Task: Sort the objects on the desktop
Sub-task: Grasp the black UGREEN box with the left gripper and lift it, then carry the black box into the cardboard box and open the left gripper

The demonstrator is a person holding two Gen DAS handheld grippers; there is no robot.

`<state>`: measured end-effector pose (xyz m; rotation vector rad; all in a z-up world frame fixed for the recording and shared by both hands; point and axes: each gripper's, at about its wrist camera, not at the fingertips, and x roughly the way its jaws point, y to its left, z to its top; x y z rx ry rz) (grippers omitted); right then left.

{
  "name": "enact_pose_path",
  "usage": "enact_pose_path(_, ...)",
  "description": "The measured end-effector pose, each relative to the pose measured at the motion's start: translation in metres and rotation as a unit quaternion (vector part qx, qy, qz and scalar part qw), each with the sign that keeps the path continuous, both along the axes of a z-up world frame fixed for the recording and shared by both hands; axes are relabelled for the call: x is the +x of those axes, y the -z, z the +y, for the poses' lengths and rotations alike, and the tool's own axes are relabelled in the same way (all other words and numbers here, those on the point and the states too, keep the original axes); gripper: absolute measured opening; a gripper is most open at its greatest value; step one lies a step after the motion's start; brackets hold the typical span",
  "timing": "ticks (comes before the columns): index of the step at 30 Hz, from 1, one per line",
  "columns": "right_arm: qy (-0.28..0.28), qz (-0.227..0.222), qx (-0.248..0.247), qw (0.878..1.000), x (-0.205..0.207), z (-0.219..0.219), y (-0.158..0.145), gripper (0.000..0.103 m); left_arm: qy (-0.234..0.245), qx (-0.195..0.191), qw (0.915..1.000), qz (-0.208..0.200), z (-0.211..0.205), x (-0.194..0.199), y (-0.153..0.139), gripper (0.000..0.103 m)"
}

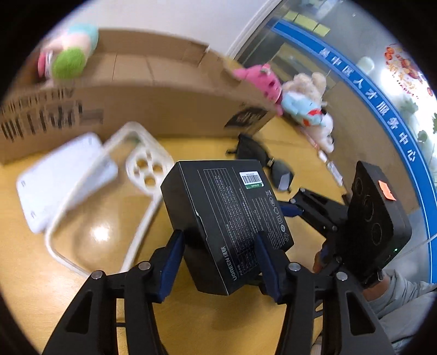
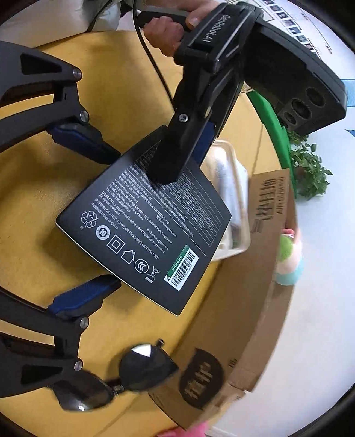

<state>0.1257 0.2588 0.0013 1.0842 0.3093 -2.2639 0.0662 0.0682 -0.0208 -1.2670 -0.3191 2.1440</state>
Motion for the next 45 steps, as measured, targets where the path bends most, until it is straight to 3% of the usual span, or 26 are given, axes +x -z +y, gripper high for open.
enact_pose_path(4, 0.018, 0.041, -0.022, 0.999, 0.002, 0.004, -0.036, 0.083, -0.006, 0.008, 0.9987, 0.05, -0.001, 0.0, -0.039, 0.052)
enact_pose_path(10, 0.011, 0.129, -0.003, 0.992, -0.015, 0.002, -0.107, 0.082, -0.004, 0.002, 0.989, 0.148, -0.003, -0.019, -0.117, 0.052)
enact_pose_path(15, 0.0, 0.224, 0.009, 0.975, -0.04, -0.009, -0.184, 0.081, -0.003, -0.017, 0.9691, 0.246, -0.01, -0.04, -0.199, 0.052)
enact_pose_path(19, -0.005, 0.273, 0.003, 0.962, -0.063, -0.017, -0.243, 0.081, -0.01, -0.03, 0.9517, 0.305, -0.018, -0.058, -0.256, 0.052)
enact_pose_path(26, -0.014, 0.321, -0.016, 0.947, -0.112, -0.032, -0.318, 0.081, -0.028, -0.04, 0.9353, 0.351, -0.025, -0.096, -0.312, 0.052)
enact_pose_path(29, -0.019, 0.321, -0.009, 0.947, -0.141, -0.039, -0.335, 0.081, -0.034, -0.035, 0.9371, 0.346, -0.033, -0.121, -0.32, 0.052)
enact_pose_path(36, -0.018, 0.278, -0.023, 0.96, -0.215, -0.031, -0.326, 0.081, -0.049, -0.018, 0.9523, 0.3, -0.049, -0.2, -0.298, 0.052)
enact_pose_path(40, -0.015, 0.232, -0.03, 0.972, -0.267, -0.03, -0.292, 0.081, -0.055, -0.021, 0.966, 0.252, -0.052, -0.249, -0.258, 0.052)
enact_pose_path(45, -0.011, 0.165, -0.021, 0.986, -0.326, -0.025, -0.226, 0.081, -0.056, -0.021, 0.9819, 0.18, -0.052, -0.303, -0.191, 0.052)
